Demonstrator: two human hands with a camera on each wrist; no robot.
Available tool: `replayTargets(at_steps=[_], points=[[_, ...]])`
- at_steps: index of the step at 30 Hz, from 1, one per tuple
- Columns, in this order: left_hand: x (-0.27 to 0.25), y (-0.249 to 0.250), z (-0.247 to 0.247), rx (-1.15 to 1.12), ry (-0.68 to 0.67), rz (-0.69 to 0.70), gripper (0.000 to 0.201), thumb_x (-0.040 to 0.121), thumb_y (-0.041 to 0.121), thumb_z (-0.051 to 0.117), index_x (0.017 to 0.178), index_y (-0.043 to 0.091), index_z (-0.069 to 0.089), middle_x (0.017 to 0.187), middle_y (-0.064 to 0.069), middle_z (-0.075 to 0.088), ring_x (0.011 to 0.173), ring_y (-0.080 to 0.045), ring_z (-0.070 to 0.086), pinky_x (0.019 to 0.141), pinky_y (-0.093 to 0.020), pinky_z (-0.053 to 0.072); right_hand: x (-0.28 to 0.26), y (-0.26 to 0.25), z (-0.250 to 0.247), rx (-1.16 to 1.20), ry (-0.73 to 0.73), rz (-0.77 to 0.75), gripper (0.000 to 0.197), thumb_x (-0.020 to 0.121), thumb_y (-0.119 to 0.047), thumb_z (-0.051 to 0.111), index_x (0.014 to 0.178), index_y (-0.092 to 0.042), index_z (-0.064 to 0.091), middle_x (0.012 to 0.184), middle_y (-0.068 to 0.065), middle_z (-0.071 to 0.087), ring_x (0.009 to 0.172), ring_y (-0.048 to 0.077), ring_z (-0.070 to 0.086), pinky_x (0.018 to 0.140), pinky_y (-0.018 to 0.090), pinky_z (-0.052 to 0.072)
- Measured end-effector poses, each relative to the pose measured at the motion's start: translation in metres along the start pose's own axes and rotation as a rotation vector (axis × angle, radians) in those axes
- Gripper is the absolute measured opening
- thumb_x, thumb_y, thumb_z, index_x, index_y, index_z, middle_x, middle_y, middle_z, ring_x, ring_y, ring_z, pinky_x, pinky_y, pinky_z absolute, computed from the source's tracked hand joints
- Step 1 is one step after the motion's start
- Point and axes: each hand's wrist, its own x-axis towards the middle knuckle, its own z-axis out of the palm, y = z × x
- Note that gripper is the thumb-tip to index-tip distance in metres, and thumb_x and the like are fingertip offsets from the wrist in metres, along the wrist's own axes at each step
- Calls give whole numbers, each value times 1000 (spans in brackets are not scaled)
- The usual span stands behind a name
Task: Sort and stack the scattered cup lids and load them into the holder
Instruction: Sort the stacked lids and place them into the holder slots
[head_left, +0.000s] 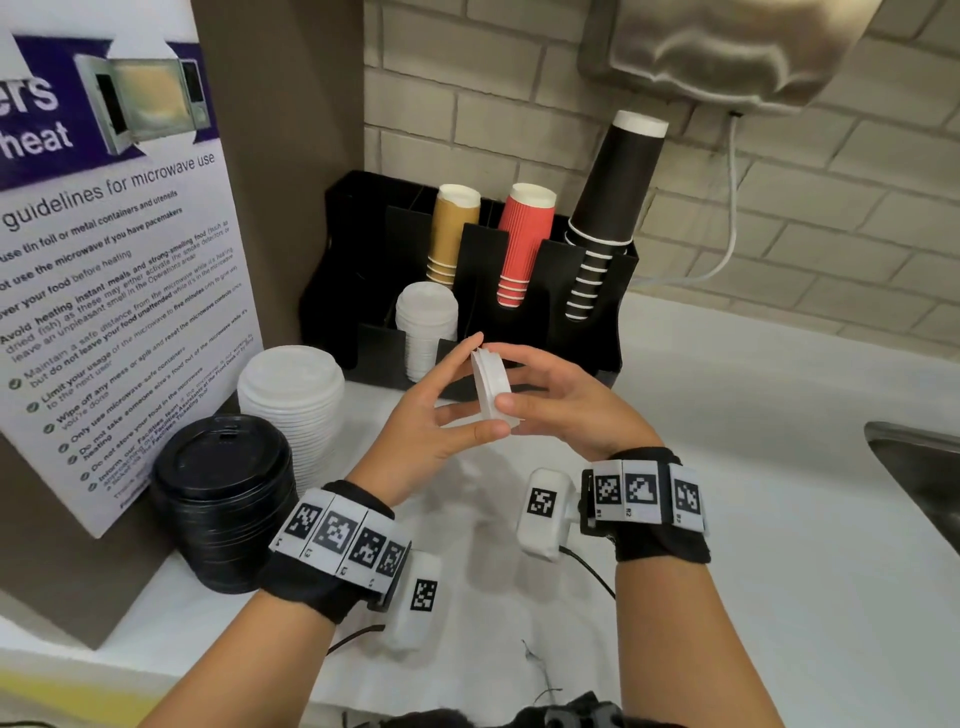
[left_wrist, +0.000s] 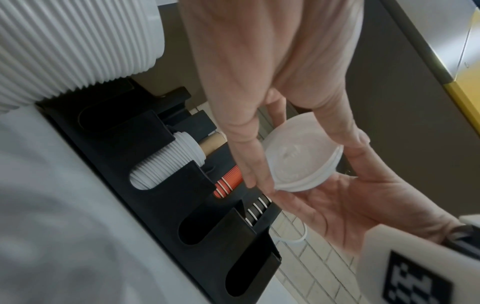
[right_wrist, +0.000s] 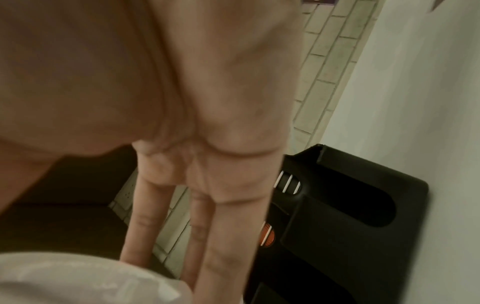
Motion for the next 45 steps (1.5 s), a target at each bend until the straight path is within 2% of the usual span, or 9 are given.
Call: replayTargets(at_steps=[6,10,15,18,21,27,32,38,45], points=[[5,3,-3,-20,-11,5,84,67,37,80,136,59,35,146,16,43,121,2,54,100,-30,50,10,-3,4,-9,25,-39,60,72,-25,78,128,-33,57,114,8,68,108,20,65,89,47,55],[11,4,-9,-40,11,23,85,67,34,79,134,60,33,149,14,40,129,-10,51,105,-36,46,24,-9,9,-14,34,-65,55,71,-22,78,121,-33,60,106,7,69,101,20,67,84,46,57],[19,7,-26,-95,170,47,90,63,39,79,133,63,27,155,9,28,133,-9,44,98,-23,47,72,-28,6,-105,90,-131,52,76,-11,78,121,-26,58,107,10,65,98,23,67,73,41,60],[21,8,-38,-131,315,35,85,72,46,78,142,52,30,145,15,40,125,-4,52,91,-22,50,115,-39,-2,-359,241,-179,54,72,-19,81,120,-22,55,107,4,63,101,20,62,76,33,58],[21,10,-45,-145,398,32,54,88,30,69,133,44,43,133,11,48,105,6,62,87,-26,52,155,-41,-6,-583,264,-168,57,69,-25,83,117,-17,52,105,1,60,96,17,58,78,28,49],[17,14,-53,-135,433,-25,27,94,17,60,112,36,57,121,4,51,106,-15,61,82,-23,53,197,-30,1,-850,109,-144,56,70,-21,79,120,-17,54,117,9,59,103,22,56,83,30,46],[14,16,-53,-127,430,-36,22,95,16,57,108,34,59,118,2,51,104,-16,61,86,-26,53,207,-27,9,-958,55,-142,61,74,-25,78,129,-20,52,125,8,57,112,25,56,93,35,48],[13,18,-50,-120,415,-50,22,95,15,57,107,33,59,119,2,50,101,-14,62,89,-29,53,204,-19,10,-1109,7,-116,60,86,-34,67,141,-22,47,140,12,45,130,26,42,101,31,36],[11,18,-47,-117,390,-45,23,95,13,57,105,34,60,119,2,50,104,-17,61,90,-30,53,185,-15,17,-1138,14,-80,78,82,-39,71,148,-25,32,144,14,31,128,31,42,104,40,40]])
